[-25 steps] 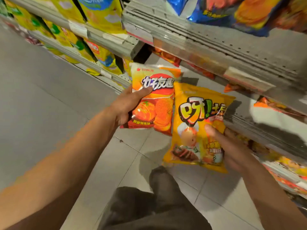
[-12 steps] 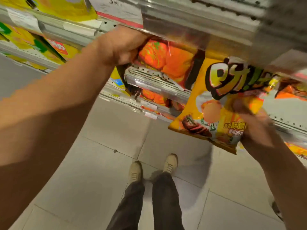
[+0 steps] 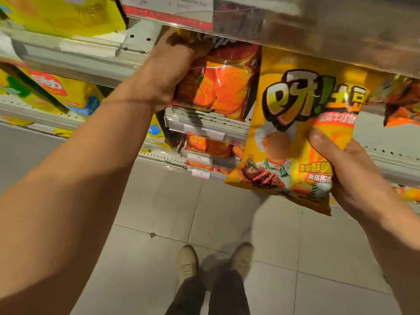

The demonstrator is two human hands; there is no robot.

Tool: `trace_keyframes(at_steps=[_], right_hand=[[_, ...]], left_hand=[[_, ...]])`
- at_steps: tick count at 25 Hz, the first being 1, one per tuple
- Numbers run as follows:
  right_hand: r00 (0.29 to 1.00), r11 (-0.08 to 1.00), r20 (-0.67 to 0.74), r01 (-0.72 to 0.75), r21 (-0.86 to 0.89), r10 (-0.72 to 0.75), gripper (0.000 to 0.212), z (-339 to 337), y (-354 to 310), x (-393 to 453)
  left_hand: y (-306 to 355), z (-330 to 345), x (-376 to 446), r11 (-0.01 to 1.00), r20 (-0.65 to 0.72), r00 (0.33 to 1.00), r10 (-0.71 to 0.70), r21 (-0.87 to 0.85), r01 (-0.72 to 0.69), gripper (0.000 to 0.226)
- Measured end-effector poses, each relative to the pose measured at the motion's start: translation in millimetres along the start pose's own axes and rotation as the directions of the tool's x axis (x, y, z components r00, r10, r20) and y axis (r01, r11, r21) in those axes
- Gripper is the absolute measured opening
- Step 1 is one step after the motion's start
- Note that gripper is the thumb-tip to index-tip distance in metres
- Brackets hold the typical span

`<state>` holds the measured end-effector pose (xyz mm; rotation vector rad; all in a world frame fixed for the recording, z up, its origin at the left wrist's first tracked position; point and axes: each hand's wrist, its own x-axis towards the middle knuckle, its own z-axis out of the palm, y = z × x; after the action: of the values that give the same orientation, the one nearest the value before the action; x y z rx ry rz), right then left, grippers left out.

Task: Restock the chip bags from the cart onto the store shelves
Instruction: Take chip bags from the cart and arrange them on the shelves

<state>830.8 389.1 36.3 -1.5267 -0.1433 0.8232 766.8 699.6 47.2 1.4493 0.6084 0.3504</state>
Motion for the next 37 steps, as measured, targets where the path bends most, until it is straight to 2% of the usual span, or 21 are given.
trace_keyframes(at_steps=[1, 4, 6, 7, 8, 10, 11, 13, 16, 20, 22, 24, 29, 32, 37], right_hand=[[1.0, 1.0, -0.003, -0.009, -0.004, 0.008, 0.05, 1, 0, 0], [1.0, 1.0, -0.029, -0.006, 0.026, 0.007, 0.064, 4, 2, 2], [0.999, 0.999, -0.029, -0.013, 0.035, 0.014, 0.068, 3, 3, 2], [0.999, 0.999, -0.026, -0.019, 0.037, 0.02, 0.069, 2, 3, 1], [1.0, 0.999, -0.013, -0.024, 0.028, 0.024, 0.072, 0, 4, 0], [1.0, 1.0, 0.02, -0.014, -0.016, 0.014, 0.082, -6, 7, -3], [0.999, 0.999, 0.036, -0.005, -0.036, 0.007, 0.089, -9, 7, -5], [1.0, 0.999, 0.026, -0.008, -0.041, 0.009, 0.096, -14, 7, -7], [0.999, 0.997, -0.041, 0.028, 0.066, -0.026, 0.081, -19, 10, -10], [0.996, 0.977, -0.092, 0.008, 0.215, 0.012, 0.054, -26, 11, -19], [0.991, 0.977, -0.131, 0.025, 0.211, 0.003, 0.05, -42, 7, -27], [0.987, 0.978, -0.163, 0.035, 0.206, 0.0, 0.053, -66, 3, -37], [0.965, 0.984, -0.26, 0.045, 0.174, 0.002, 0.041, -180, -4, -71], [0.955, 0.981, -0.296, 0.06, 0.183, -0.003, 0.038, -267, 1, -93], [0.956, 0.962, -0.286, 0.14, 0.235, -0.07, 0.043, -424, 16, -121]], left_hand=[[-1, 2, -3, 0.999, -0.012, 1.0, 0.028, -0.025, -0.028, 0.031], [-9, 10, -5, 0.999, -0.216, 0.976, 0.03, 0.041, -0.022, 0.043], [-20, 23, -23, 0.977, -0.356, 0.932, 0.069, 0.215, 0.009, 0.062], [-27, 31, -39, 0.94, -0.39, 0.907, 0.161, 0.341, -0.02, 0.072], [-33, 38, -57, 0.861, -0.383, 0.87, 0.311, 0.502, -0.087, 0.076], [-41, 51, -84, 0.615, -0.221, 0.778, 0.588, 0.747, -0.253, 0.064], [-43, 56, -87, 0.503, -0.099, 0.772, 0.628, 0.809, -0.305, 0.057], [-45, 60, -80, 0.356, 0.084, 0.822, 0.563, 0.873, -0.333, 0.054], [-53, 56, -69, 0.249, 0.166, 0.856, 0.489, 0.914, -0.319, 0.054], [-59, 57, -75, 0.251, 0.136, 0.851, 0.507, 0.921, -0.296, 0.059], [-57, 74, -82, 0.251, 0.092, 0.838, 0.537, 0.932, -0.263, 0.063], [-55, 108, -91, 0.252, 0.107, 0.815, 0.57, 0.921, -0.296, 0.064], [-58, 241, -122, 0.29, 0.313, 0.745, 0.589, 0.779, -0.556, 0.057], [-69, 328, -144, 0.342, 0.332, 0.771, 0.544, 0.751, -0.565, 0.057], [-90, 481, -172, 0.294, 0.424, 0.771, 0.475, 0.749, -0.593, 0.059]])
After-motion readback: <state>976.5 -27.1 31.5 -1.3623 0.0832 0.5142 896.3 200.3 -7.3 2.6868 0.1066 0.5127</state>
